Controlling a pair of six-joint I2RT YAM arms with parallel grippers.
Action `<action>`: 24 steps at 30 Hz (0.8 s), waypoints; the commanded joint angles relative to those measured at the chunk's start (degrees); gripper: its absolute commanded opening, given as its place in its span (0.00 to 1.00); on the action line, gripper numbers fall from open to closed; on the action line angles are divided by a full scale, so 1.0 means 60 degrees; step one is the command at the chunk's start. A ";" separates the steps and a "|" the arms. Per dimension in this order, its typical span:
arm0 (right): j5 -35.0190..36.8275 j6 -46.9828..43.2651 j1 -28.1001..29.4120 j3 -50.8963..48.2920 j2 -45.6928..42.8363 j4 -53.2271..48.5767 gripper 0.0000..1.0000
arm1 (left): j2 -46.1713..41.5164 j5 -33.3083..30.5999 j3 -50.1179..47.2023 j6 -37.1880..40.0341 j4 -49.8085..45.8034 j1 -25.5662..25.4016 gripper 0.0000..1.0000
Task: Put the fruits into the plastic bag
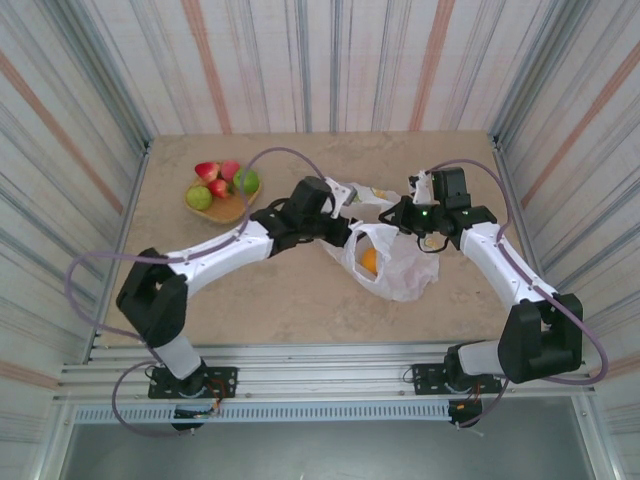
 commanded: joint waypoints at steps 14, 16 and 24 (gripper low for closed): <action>-0.0077 -0.0428 -0.0061 -0.0052 -0.0164 -0.0205 0.00 | -0.3169 0.2939 -0.1170 -0.2394 0.0875 0.2954 0.80; -0.0051 -0.0432 -0.0063 -0.0028 -0.0122 -0.0177 0.00 | -0.3502 0.1179 -0.1161 -0.2287 -0.0628 0.3724 0.80; -0.0190 -0.0409 0.0012 0.0131 0.0072 -0.0040 0.00 | -0.3438 -0.1728 -0.1876 -0.1941 -0.1815 0.6984 0.86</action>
